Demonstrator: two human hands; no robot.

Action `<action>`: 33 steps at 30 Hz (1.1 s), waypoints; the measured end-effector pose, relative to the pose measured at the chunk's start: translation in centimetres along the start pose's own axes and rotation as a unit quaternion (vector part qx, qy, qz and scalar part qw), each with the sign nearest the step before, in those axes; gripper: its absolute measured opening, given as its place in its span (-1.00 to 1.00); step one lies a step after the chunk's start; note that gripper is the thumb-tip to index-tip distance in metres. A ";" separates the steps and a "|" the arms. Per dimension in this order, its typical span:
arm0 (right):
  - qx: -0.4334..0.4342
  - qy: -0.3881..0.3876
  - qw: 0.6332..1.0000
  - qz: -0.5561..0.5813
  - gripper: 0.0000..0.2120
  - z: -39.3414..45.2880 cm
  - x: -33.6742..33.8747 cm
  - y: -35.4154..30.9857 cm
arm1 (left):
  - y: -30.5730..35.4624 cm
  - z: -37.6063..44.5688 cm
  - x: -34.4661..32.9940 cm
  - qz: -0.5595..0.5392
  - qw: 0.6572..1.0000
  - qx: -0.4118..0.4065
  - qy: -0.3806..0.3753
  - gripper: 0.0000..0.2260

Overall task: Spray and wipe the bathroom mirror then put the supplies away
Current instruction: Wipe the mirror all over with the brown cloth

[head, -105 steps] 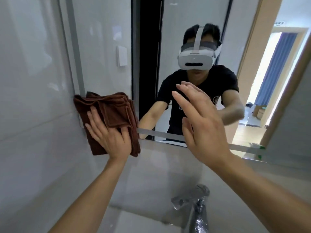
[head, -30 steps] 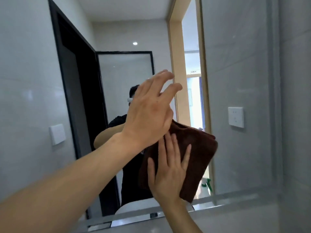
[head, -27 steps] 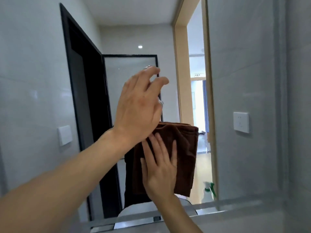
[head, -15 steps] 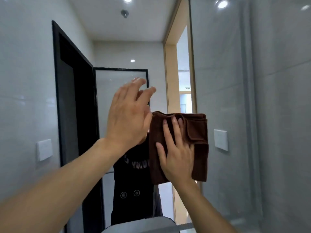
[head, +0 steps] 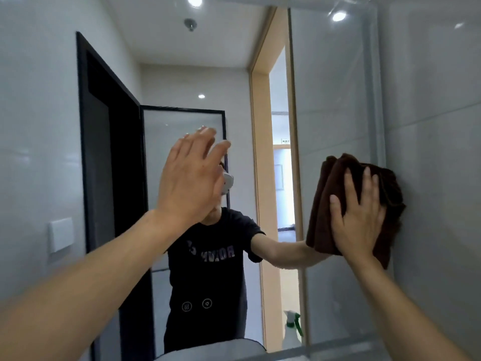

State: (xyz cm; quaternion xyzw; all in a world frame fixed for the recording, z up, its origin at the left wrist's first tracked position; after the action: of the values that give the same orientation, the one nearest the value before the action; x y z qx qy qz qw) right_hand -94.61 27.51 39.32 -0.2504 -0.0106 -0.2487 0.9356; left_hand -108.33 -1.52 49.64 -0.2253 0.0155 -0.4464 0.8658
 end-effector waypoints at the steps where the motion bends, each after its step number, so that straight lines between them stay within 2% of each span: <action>1: 0.004 -0.004 1.000 0.000 -0.40 -0.3 0.0 -1.2 | -1.9 -0.5 0.5 0.015 1.000 0.016 -0.004 -0.63; 7: 0.108 -0.016 0.994 0.008 -0.40 -2.7 -0.4 -16.7 | -10.0 -2.8 5.5 0.017 0.989 0.137 0.060 -0.63; 13: 0.254 -0.039 0.964 0.072 -0.40 -4.0 -0.6 -35.5 | -14.9 -3.2 9.7 0.044 0.986 0.146 0.072 -0.63; 16: 0.308 -0.041 0.948 0.069 -0.41 -2.7 -0.4 -39.9 | -16.5 -2.7 10.8 0.060 0.983 0.145 0.093 -0.65; 19: 0.330 -0.028 0.942 0.058 -0.40 0.5 -0.2 -39.5 | -16.8 -1.2 10.9 0.055 0.980 0.158 0.112 -0.65; 22: 0.291 -0.017 0.955 0.057 -0.40 5.6 0.5 -35.6 | -14.9 0.9 9.7 0.042 0.980 0.156 0.118 -0.65; 27: 0.188 0.015 0.981 0.034 -0.40 13.8 1.7 -23.5 | -9.3 5.0 5.5 0.016 0.989 0.113 0.098 -0.64; 33: 0.102 0.025 0.994 0.023 -0.39 18.4 2.7 -10.9 | -4.0 11.4 2.3 0.018 0.995 0.055 0.083 -0.63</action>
State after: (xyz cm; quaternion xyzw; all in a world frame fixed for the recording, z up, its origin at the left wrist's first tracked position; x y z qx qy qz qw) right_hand -95.44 26.81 60.86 -0.1479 -0.0063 -0.2310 0.9616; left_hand -107.46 -1.02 61.91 -0.1391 0.0665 -0.4477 0.8808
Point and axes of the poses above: each hand's wrist, its own z-axis towards the middle knuckle, its own x-axis out of the back of the hand, y = z × x, the point moved 4 cm from there along z, towards the middle knuckle, and after that the axes turned 7 degrees about -x, right-handed, at the moved point
